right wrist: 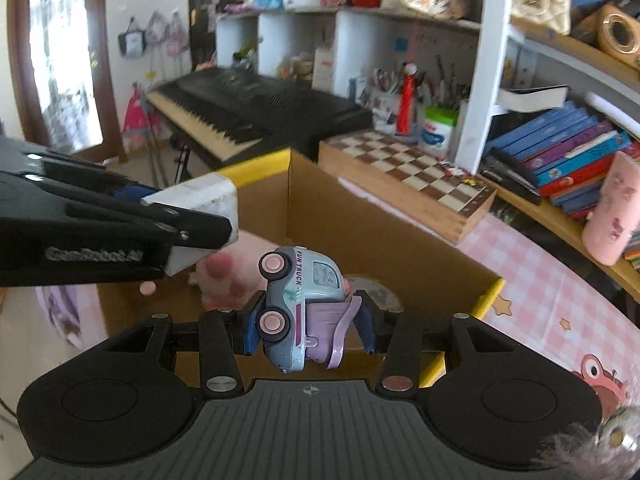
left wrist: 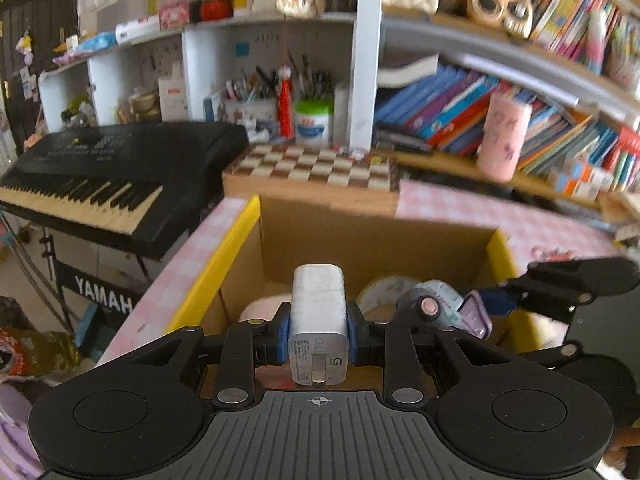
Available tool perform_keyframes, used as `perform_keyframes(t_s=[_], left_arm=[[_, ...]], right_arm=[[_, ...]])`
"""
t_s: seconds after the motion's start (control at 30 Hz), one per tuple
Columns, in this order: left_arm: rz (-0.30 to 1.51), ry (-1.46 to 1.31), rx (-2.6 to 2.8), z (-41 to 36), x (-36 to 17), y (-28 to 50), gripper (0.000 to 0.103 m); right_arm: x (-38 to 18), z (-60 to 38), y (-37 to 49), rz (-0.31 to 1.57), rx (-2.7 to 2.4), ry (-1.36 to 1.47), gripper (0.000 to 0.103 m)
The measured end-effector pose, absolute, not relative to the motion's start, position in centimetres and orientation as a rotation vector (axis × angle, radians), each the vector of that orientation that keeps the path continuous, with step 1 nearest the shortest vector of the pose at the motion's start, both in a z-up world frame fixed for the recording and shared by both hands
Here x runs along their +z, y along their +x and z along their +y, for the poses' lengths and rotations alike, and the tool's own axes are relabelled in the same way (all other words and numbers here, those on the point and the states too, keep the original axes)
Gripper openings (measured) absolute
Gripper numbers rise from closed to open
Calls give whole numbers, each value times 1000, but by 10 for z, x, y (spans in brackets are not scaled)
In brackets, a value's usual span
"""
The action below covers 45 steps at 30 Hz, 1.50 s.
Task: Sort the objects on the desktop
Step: 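Lower the charger and truck into the yellow box and open both tools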
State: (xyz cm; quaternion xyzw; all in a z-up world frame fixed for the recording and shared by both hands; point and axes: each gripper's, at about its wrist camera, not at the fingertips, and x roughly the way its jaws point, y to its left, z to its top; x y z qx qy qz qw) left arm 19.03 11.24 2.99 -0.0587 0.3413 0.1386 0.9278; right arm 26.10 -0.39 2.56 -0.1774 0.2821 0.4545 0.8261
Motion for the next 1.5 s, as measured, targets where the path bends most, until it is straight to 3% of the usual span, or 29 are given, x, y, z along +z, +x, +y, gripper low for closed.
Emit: perform_keyframes(t_s=[0.8, 1.3, 1.4, 1.5], left_arm=[[819, -55, 200, 107, -5, 215, 25], [776, -107, 233, 108, 0, 205, 28], [752, -122, 235, 108, 5, 201, 35], [719, -127, 250, 108, 13, 196, 51]], right_arm=[[-2, 34, 267, 707, 1123, -732, 43], [-3, 37, 274, 758, 1133, -715, 43], [-1, 34, 277, 758, 1131, -671, 43], [2, 29, 275, 734, 1114, -631, 50]])
